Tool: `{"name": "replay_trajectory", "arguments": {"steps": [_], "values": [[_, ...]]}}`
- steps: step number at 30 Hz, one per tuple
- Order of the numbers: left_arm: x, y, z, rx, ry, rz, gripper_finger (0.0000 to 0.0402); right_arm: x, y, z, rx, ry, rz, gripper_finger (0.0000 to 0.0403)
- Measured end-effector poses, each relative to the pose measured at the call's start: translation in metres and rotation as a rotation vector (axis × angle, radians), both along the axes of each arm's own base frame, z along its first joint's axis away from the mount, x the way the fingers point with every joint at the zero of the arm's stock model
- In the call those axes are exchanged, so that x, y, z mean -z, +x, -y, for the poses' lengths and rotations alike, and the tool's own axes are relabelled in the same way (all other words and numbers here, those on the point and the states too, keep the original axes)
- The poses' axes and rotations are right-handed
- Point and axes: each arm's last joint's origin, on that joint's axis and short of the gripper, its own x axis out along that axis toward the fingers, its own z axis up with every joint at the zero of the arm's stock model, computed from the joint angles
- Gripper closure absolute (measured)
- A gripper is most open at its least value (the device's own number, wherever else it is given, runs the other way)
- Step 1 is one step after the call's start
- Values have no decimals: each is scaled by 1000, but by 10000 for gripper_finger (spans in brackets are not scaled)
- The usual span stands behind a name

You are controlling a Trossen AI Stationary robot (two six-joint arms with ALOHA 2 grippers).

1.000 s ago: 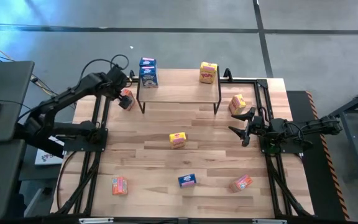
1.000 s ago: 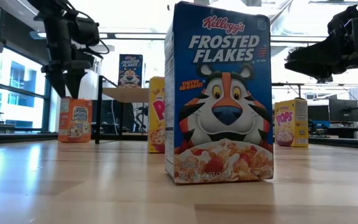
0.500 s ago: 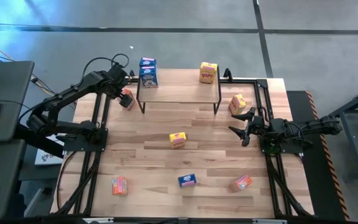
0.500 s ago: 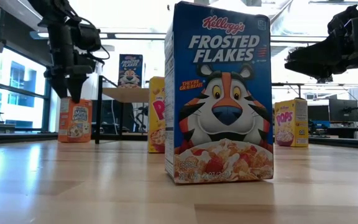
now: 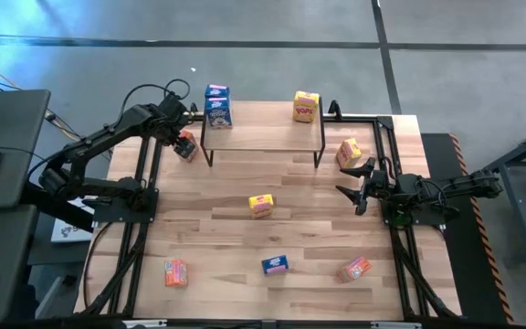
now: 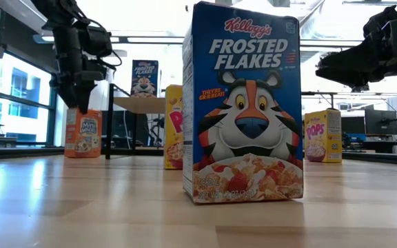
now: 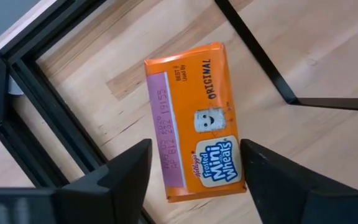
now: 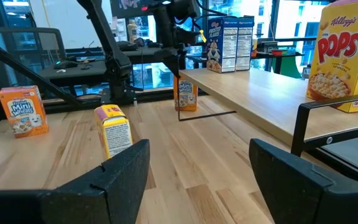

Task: Stack cereal on shelf
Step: Put the top orange cereal box on the shelf

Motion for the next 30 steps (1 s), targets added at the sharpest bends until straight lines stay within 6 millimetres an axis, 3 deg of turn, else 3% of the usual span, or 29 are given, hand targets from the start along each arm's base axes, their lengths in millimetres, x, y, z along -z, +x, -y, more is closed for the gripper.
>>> {"name": "replay_trajectory", "arguments": {"steps": [20, 30], "values": [[0, 0, 0, 0, -1, -5, 265, 0, 0, 0, 0, 0, 0, 134], [-4, -5, 7, 16, -8, -15, 270, 0, 0, 0, 0, 0, 0, 134]]}}
